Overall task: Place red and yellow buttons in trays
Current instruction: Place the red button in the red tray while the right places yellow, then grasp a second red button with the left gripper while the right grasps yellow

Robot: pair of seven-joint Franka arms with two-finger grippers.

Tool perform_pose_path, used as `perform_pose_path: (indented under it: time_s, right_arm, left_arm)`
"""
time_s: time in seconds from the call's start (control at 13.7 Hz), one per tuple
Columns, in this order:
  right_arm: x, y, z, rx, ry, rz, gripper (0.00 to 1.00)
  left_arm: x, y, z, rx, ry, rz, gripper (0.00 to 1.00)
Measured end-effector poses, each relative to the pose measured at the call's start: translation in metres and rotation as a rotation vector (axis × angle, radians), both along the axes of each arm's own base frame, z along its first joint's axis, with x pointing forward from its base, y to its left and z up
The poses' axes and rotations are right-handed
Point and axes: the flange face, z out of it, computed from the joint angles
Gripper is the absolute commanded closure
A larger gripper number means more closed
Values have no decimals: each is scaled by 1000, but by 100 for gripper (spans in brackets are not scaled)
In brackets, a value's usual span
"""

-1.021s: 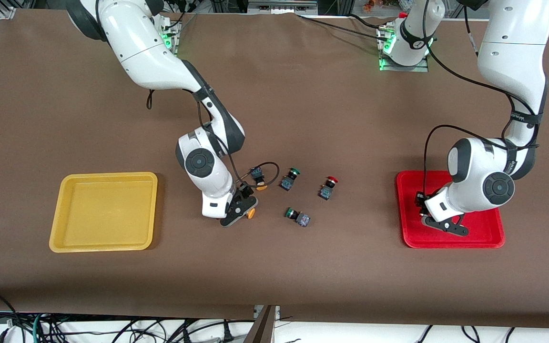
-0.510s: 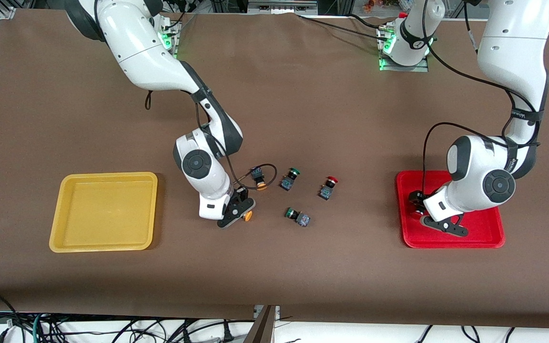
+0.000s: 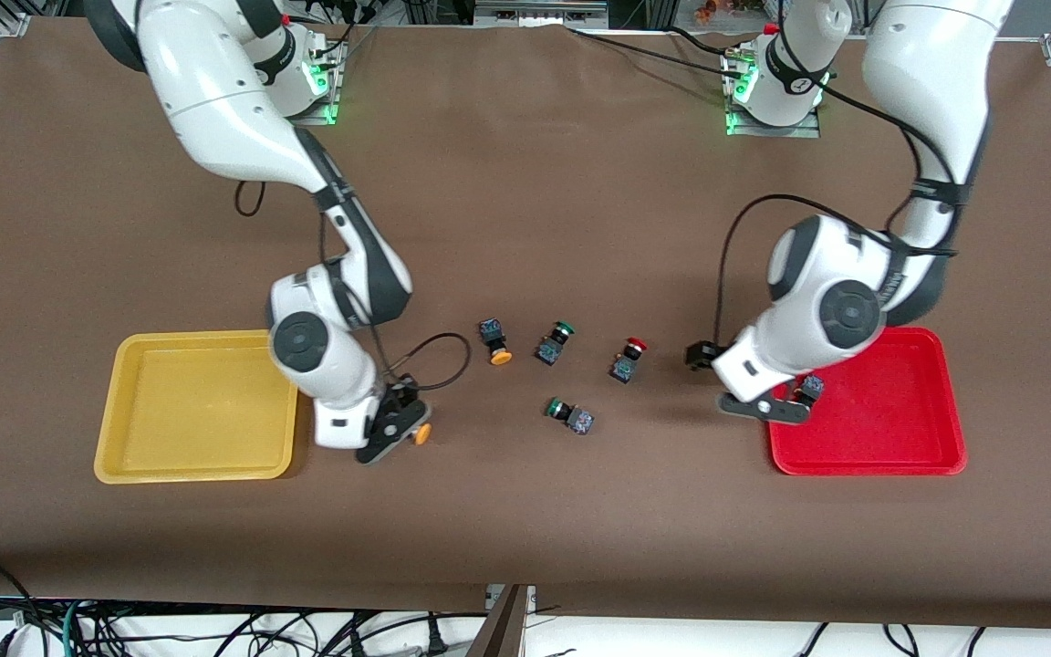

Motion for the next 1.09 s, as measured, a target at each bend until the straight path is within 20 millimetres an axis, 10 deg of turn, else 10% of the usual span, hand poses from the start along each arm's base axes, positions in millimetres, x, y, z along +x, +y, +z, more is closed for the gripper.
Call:
perform_pose_path:
  time_s: [0.44, 0.58, 0.73, 0.88, 1.09]
  right_arm:
    - [26, -180, 41, -53, 100, 143, 90]
    - [19, -217, 18, -54, 148, 154, 59]
    - [9, -231, -4, -51, 186, 149, 10]
    - [7, -230, -10, -49, 196, 150, 1]
    - [10, -224, 3, -9, 175, 108, 1]
  left_arm:
    - [-37, -96, -81, 18, -38, -72, 0]
    - [-40, -104, -93, 51, -66, -68, 0]
    - [-49, -118, -99, 57, -70, -65, 0]
    - [-60, -137, -109, 67, -84, -86, 0]
    - [-58, -135, -116, 99, -120, -122, 39]
